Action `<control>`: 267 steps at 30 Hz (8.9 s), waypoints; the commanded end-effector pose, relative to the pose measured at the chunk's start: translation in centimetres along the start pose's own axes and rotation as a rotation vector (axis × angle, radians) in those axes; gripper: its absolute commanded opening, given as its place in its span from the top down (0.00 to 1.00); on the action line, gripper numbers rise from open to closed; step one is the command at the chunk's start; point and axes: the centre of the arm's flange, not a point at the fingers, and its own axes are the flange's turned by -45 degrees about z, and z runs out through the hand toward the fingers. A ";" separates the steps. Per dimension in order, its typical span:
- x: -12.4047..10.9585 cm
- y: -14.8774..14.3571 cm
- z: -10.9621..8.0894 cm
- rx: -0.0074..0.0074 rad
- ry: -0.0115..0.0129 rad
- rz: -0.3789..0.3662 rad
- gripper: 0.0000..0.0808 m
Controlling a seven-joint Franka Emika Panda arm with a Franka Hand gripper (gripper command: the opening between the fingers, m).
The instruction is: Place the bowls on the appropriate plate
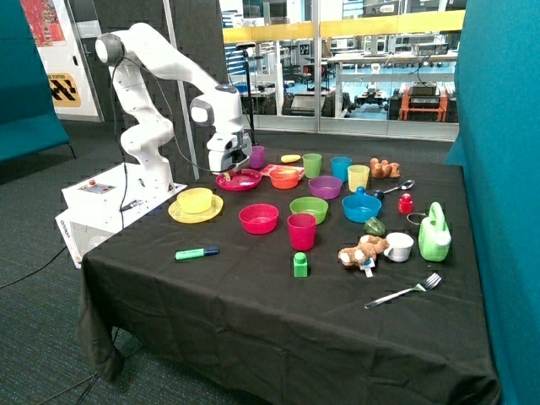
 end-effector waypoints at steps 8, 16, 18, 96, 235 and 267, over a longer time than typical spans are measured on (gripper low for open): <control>5.5 -1.3 -0.2 -0.0019 -0.0015 -0.154 0.48; 7.8 -1.6 -0.1 -0.0019 -0.0016 -0.195 0.47; 8.4 -1.7 0.0 -0.0019 -0.0016 -0.205 0.47; 13.8 8.2 4.1 -0.0020 -0.0014 0.009 0.45; 5.2 -9.3 0.5 -0.0018 -0.0017 -0.355 1.00; -2.0 -17.2 0.6 -0.0016 -0.0019 -0.562 1.00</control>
